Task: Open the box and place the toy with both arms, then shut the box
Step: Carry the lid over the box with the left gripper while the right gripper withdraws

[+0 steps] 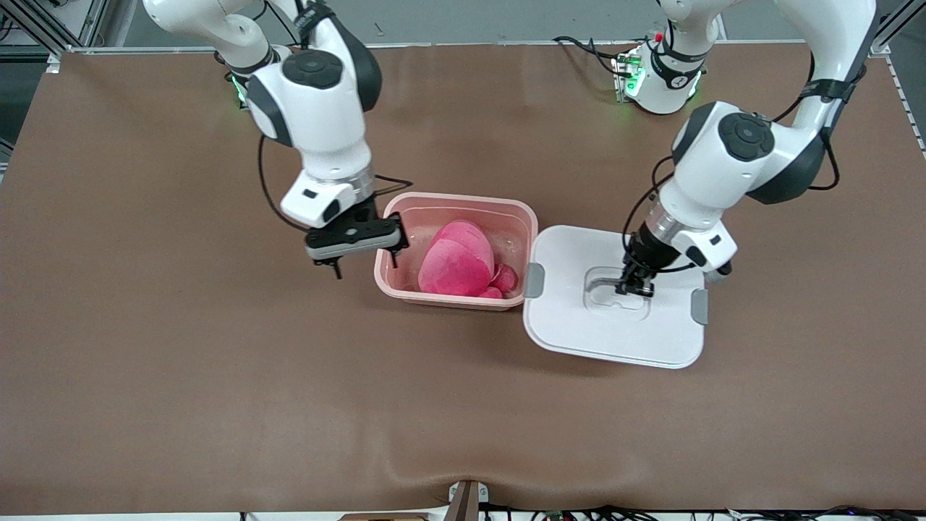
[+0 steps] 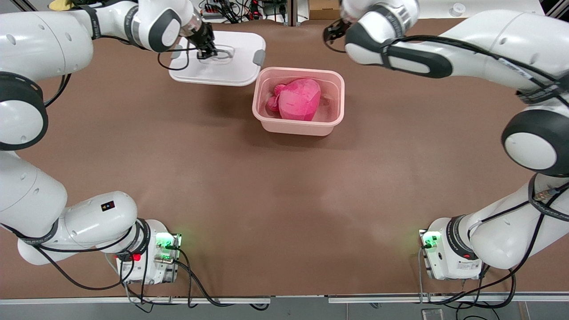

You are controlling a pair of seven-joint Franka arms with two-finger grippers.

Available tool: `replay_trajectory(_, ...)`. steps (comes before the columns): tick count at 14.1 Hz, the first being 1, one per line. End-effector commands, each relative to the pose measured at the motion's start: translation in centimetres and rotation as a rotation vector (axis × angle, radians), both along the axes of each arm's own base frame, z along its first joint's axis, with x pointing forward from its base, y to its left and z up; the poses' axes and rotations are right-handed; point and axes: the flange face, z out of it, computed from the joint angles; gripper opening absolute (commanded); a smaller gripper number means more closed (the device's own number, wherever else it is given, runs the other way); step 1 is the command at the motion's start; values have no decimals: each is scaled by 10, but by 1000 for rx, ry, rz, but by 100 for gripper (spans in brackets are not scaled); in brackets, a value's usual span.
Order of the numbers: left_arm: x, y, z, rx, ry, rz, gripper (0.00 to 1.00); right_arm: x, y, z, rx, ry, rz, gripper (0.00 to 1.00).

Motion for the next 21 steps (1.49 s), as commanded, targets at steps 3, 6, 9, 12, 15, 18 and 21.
replay_trajectory(3, -30, -60, 18, -50, -4, 7, 0, 12, -106, 22, -23, 30, 79, 100)
replay_trajectory(6, -53, -100, 18, -64, 9, -16, 0, 19, -173, 38, -10, 56, 88, 100)
replay_trajectory(9, -68, -132, 30, -104, 17, 32, 0, 13, -228, 58, -26, 119, 7, 100)
replay_trajectory(12, -84, -156, 24, -110, 35, -8, 0, 4, -285, 78, -20, 155, -40, 100)
replay_trajectory(15, -101, -175, 19, -81, 10, 3, 0, -8, -363, 86, 165, 273, -56, 100)
replay_trajectory(18, -112, -198, 9, -71, -8, 37, 0, -19, -369, 108, 186, 326, -79, 100)
replay_trajectory(21, -116, -224, -1, -90, -16, 35, 0, -27, -350, 127, 114, 356, -180, 100)
